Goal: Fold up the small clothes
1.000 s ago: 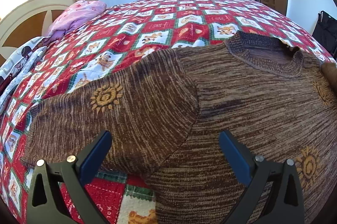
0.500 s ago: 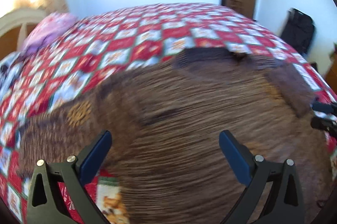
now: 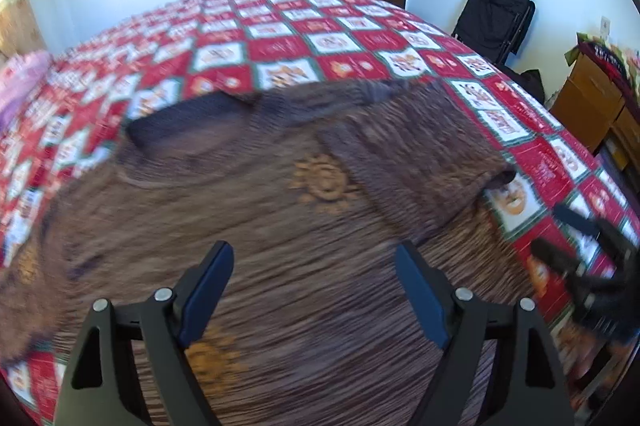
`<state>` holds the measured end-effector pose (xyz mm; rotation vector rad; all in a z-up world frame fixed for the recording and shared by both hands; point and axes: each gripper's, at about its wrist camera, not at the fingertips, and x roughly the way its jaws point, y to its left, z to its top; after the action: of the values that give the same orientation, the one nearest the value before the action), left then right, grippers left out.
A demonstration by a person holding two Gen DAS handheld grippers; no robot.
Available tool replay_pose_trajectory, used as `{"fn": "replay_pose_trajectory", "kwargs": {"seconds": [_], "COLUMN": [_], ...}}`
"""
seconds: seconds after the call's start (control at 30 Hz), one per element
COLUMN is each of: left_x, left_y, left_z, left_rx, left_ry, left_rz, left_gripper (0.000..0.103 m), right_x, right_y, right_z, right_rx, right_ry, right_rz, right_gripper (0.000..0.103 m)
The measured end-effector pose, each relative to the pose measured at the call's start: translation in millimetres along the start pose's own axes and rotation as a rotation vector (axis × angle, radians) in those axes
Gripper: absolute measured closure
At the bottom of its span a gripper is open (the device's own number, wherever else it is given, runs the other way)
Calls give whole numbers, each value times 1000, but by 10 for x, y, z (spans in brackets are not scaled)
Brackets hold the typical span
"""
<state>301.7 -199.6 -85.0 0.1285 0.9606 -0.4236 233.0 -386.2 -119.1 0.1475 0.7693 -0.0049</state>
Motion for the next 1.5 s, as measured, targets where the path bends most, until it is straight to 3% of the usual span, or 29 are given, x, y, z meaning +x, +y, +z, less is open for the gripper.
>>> {"fn": "replay_pose_trajectory", "kwargs": {"seconds": [0.2,0.3,0.43,0.47,0.5,0.53,0.6,1.0,1.13,1.17,1.23,1.27,1.3,1.47,1.5], "left_x": [329,509,592,600,596,607,573,79,149,190,290,332,364,583,617], "left_y": [-218,-260,-323,-324,-322,-325,-319,72,154,150,99,69,41,-113,-131], "left_z": [118,150,236,248,249,252,258,403,380,359,312,292,268,258,255], "left_rx": [-73,-125,-142,-150,-155,-153,-140,-126,-164,-177,-201,-210,-221,-243,-244], "left_ry": [72,112,85,74,58,58,41,-85,-68,-52,-9,8,12,54,59], "left_rz": [-37,-81,-85,-98,-136,-160,-165,-131,-130,-147,-172,-170,-174,-221,-220], "left_gripper": [24,43,43,53,87,97,99,100,99,95,71,45,33,35,40], "right_x": [13,-12,9,17,22,20,13,43,53,46,39,41,44,74,78], "right_y": [2,30,69,82,90,91,72,33,51,52,47,40,33,10,14], "right_z": [-33,-32,-53,-58,-64,-67,-69,-83,-81,-79,-79,-78,-80,-81,-80], "right_rx": [-9,-16,-22,-26,-29,-30,-21,0,-8,-9,-7,-4,-1,10,9], "right_ry": [-9,-20,-12,-9,-7,-7,-10,3,6,3,0,0,2,18,18], "right_rz": [-4,0,13,15,16,16,16,4,2,3,3,4,5,9,9], "right_gripper": [27,27,27,27,27,27,27,27,27,27,27,27,27,27,27]}}
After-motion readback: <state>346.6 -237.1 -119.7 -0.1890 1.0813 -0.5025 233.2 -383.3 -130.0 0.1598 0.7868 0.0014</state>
